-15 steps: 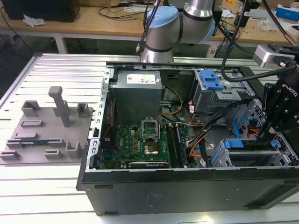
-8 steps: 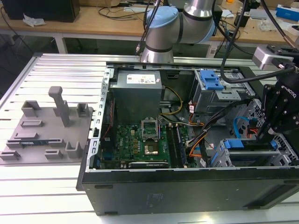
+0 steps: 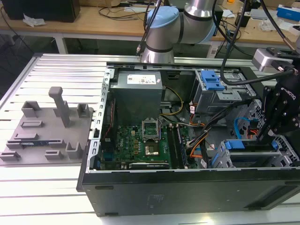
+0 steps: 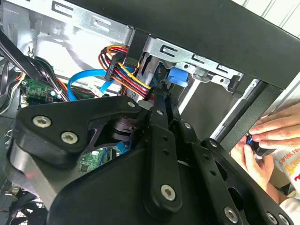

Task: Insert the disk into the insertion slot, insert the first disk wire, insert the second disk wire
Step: 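Insert the first disk wire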

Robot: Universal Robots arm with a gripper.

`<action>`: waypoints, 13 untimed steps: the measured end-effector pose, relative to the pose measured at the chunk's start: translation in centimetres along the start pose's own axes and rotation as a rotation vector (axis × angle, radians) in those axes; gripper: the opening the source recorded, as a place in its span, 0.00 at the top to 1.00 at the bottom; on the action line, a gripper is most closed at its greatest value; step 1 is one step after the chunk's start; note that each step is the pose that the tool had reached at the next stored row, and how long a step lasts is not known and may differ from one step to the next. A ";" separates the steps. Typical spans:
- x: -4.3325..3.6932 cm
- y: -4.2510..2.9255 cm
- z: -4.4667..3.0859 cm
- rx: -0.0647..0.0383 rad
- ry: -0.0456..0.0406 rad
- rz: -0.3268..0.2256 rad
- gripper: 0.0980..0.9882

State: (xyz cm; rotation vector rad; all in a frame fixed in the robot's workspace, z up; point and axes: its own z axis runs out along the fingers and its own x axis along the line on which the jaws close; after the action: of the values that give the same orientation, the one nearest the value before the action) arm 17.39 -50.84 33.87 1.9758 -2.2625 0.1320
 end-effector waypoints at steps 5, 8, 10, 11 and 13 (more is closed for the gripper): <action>0.25 -0.04 0.08 0.000 -0.0003 0.000 0.93; 0.27 -0.03 0.02 0.000 -0.0007 0.000 0.93; 0.31 -0.01 -0.49 0.000 -0.0009 0.000 0.93; 0.31 0.02 -1.19 0.000 0.0001 0.000 0.93; 0.32 0.04 -1.75 0.000 0.0009 0.000 0.93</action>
State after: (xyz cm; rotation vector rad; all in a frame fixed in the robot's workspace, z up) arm 17.39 -50.88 35.65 1.9754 -2.2620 0.1330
